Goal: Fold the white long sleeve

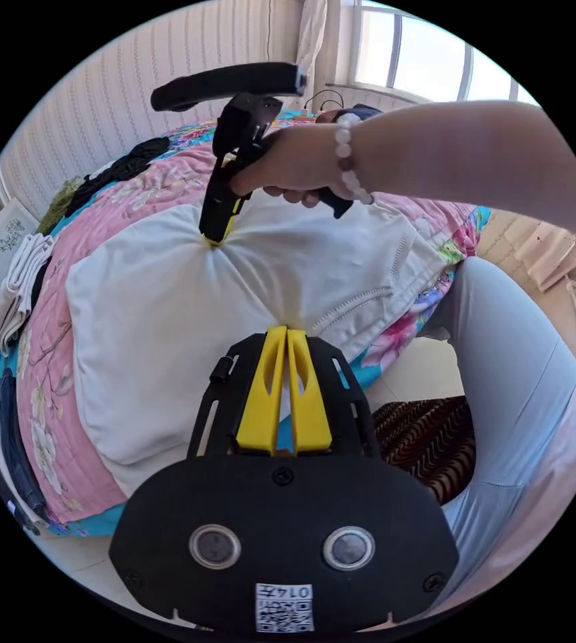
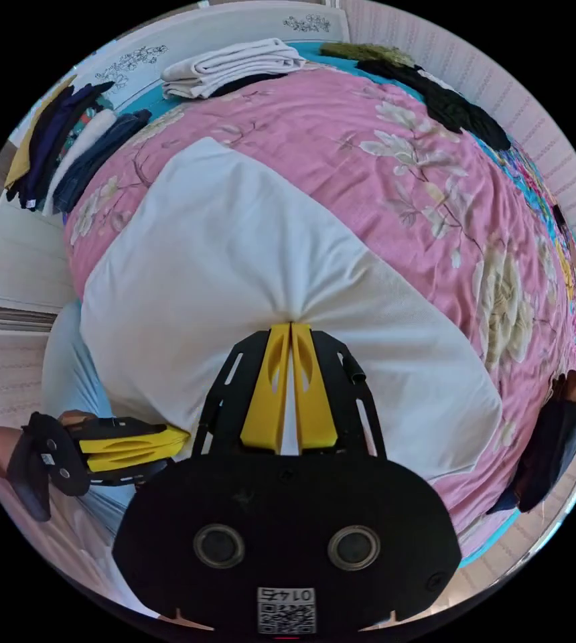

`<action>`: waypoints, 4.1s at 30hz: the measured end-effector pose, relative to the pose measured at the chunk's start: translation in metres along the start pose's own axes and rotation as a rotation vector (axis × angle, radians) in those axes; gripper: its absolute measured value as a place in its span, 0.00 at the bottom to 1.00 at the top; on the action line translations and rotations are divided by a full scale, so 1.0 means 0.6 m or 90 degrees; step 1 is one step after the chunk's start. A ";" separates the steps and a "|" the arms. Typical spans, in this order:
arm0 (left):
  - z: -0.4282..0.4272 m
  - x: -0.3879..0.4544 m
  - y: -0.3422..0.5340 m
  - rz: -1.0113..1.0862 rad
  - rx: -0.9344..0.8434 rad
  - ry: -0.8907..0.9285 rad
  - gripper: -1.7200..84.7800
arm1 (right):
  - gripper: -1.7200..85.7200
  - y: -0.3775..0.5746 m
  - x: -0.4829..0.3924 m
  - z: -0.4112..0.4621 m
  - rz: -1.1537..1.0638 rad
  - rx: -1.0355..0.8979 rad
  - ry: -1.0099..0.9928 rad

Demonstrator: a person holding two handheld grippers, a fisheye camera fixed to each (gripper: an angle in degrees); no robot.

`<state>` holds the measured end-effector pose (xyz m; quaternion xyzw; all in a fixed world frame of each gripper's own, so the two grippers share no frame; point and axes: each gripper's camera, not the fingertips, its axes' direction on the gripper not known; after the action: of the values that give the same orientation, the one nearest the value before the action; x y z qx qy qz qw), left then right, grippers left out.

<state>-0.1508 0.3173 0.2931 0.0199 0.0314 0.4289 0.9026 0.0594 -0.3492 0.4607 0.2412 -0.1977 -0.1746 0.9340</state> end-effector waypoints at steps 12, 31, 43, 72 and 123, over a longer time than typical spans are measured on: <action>0.006 0.020 -0.016 -0.013 0.004 0.044 0.01 | 0.02 -0.089 0.102 -0.003 0.007 -0.083 0.026; -0.118 -0.107 -0.175 -0.042 0.089 0.114 0.09 | 0.15 0.571 0.293 -0.164 0.390 0.240 -0.167; 0.050 -0.090 -0.525 -0.024 0.005 0.145 0.11 | 0.07 0.637 0.365 -0.125 0.406 0.290 -0.240; -0.053 -0.324 -0.460 -0.153 -0.073 0.052 0.02 | 0.05 0.488 0.191 -0.137 0.055 0.388 -0.338; -0.216 -0.362 0.269 -0.393 -0.042 -0.002 0.08 | 0.15 -0.497 0.007 0.344 -0.143 0.043 -0.159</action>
<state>-0.4221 0.2516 0.1828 -0.0190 0.0206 0.1355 0.9904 -0.0991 -0.6750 0.4734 0.2694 -0.2900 -0.2995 0.8681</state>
